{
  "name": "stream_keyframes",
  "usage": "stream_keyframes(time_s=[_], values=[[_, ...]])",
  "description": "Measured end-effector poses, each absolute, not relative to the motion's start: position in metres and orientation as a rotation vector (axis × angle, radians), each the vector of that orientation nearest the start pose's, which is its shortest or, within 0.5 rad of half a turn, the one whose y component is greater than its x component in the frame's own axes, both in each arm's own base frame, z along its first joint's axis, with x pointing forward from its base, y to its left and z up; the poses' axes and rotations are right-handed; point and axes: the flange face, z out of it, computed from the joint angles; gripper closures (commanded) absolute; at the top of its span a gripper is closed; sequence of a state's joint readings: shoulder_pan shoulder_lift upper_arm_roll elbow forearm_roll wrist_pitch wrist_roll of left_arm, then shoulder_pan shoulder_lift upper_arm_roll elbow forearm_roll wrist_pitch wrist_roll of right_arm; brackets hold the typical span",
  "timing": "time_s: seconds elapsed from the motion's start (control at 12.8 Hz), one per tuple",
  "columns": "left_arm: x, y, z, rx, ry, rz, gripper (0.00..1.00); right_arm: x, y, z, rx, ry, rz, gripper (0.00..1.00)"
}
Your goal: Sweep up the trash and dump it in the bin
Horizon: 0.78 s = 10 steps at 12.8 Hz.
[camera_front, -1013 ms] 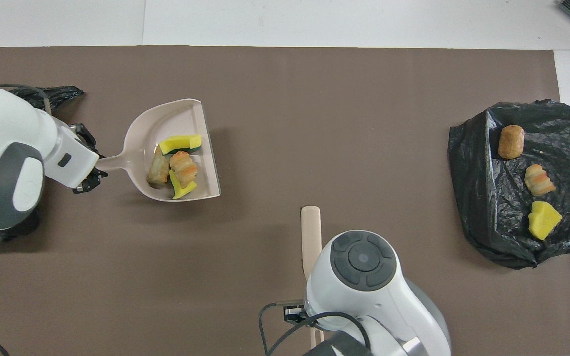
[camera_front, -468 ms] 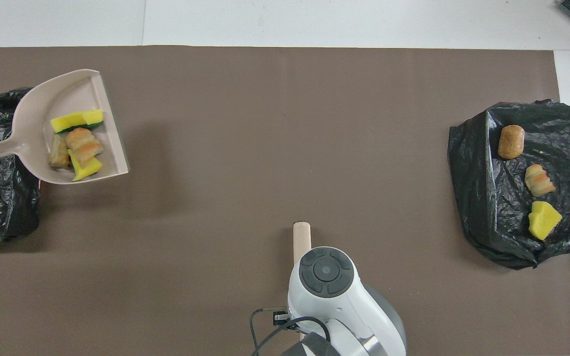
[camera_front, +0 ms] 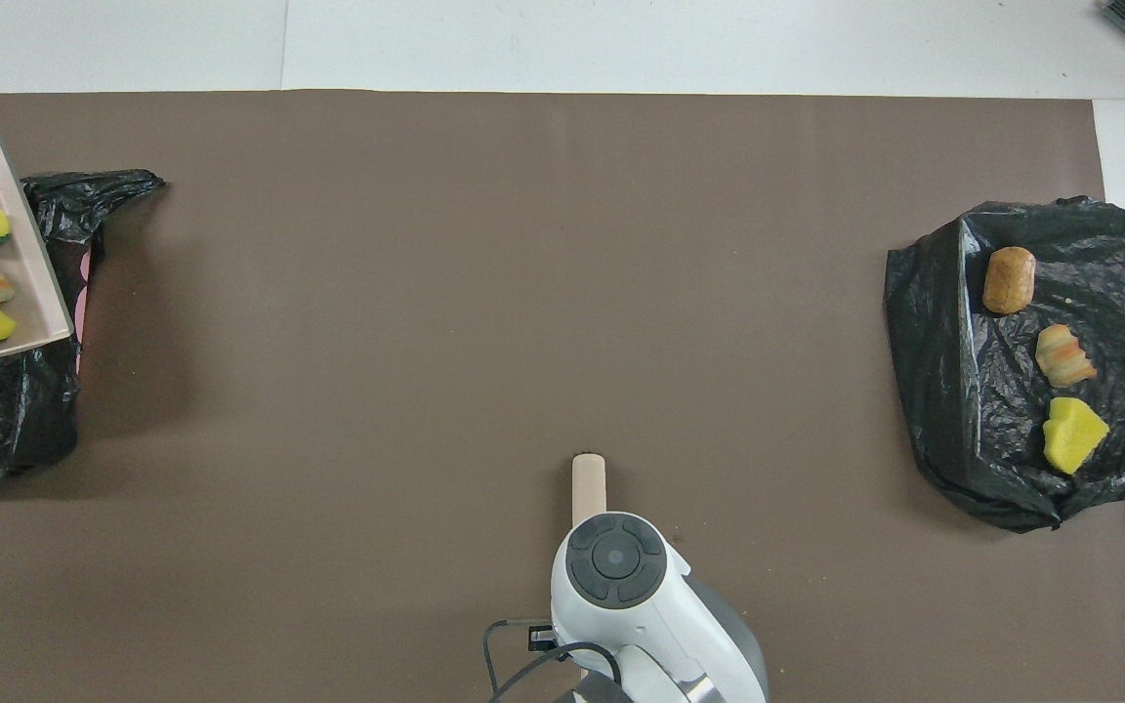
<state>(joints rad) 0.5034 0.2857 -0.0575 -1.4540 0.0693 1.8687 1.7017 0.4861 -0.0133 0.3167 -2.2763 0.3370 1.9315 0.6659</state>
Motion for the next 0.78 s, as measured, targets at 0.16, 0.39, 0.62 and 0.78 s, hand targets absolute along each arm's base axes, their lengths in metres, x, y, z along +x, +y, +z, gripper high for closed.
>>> stream_keyframes(time_s=[0.16,0.39,0.62,0.78], values=[[0.594,0.329,0.537,-2.342,1.761,0.104,1.0,0.312,0.356,0.335,-3.079,0.06,0.701,0.87],[0.606,0.349,0.544,-2.136,1.755,0.325,1.0,0.311,0.355,0.332,-3.081,0.059,0.705,0.0],[0.609,0.353,0.549,-1.963,1.745,0.56,1.0,0.317,0.358,0.336,-3.066,0.022,0.675,0.0],[0.611,0.357,0.548,-1.895,1.74,0.636,1.0,0.339,0.355,0.351,-3.046,0.046,0.615,0.0]])
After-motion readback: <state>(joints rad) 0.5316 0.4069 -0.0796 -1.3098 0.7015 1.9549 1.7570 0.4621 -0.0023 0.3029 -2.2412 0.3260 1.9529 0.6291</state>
